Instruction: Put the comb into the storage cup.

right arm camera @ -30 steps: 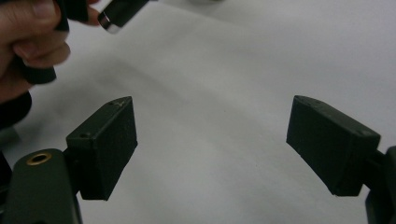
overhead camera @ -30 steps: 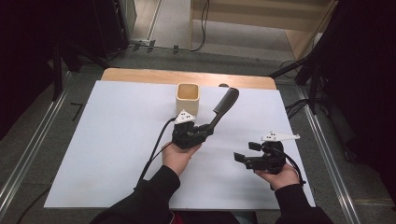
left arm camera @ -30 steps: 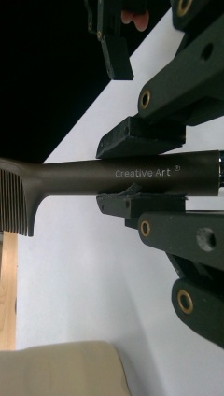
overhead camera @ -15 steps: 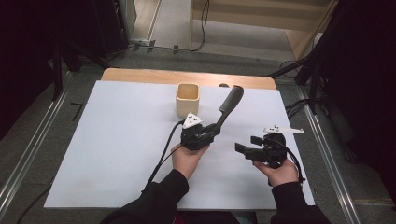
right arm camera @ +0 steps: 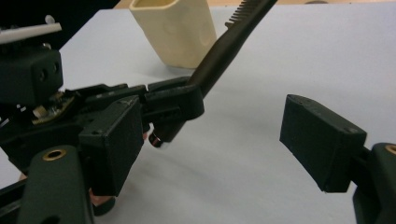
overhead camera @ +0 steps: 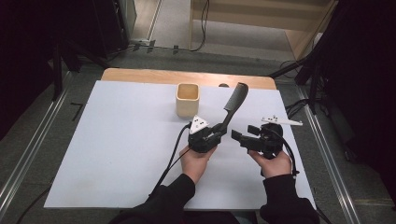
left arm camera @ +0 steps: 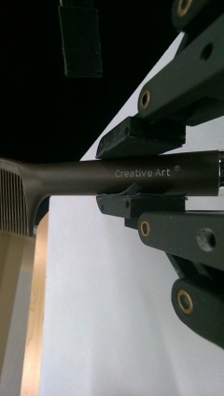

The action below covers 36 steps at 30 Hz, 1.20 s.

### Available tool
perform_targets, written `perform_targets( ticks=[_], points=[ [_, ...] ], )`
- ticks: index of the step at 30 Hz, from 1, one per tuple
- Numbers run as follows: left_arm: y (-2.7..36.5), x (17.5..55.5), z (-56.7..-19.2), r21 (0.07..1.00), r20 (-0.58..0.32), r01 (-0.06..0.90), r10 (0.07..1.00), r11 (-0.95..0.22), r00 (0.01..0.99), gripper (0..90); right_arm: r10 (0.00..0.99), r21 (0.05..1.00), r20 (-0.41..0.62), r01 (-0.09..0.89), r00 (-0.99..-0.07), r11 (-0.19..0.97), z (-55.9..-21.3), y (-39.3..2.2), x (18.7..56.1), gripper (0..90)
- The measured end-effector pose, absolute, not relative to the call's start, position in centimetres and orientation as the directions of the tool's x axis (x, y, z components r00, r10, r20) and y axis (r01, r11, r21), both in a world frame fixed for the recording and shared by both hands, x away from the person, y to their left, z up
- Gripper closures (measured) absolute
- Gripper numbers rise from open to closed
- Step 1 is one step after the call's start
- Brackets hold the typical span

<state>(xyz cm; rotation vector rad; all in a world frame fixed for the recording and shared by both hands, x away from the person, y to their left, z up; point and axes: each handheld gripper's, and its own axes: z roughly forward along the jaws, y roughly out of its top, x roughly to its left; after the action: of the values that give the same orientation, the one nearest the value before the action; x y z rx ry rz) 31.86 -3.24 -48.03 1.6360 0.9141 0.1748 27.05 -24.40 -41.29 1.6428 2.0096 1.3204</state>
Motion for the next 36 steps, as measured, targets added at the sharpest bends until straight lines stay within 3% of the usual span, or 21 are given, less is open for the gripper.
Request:
perform_targets(
  ticks=[13, 36],
  points=[
    [-3.8, 31.8, -48.4, 0.913, -0.319, 0.407, 0.652, 0.018, 0.688, 73.0, 0.891, 0.779, 0.323, 0.625, -0.319, -0.058, -41.2, -23.8, 28.9, 21.0],
    [-4.6, 31.5, -48.3, 0.931, -0.284, 0.365, 0.651, 0.011, 0.704, 73.0, 0.888, 0.752, 0.376, 0.647, -0.265, -0.126, -42.0, -22.9, 32.5, 23.0]
  ],
)
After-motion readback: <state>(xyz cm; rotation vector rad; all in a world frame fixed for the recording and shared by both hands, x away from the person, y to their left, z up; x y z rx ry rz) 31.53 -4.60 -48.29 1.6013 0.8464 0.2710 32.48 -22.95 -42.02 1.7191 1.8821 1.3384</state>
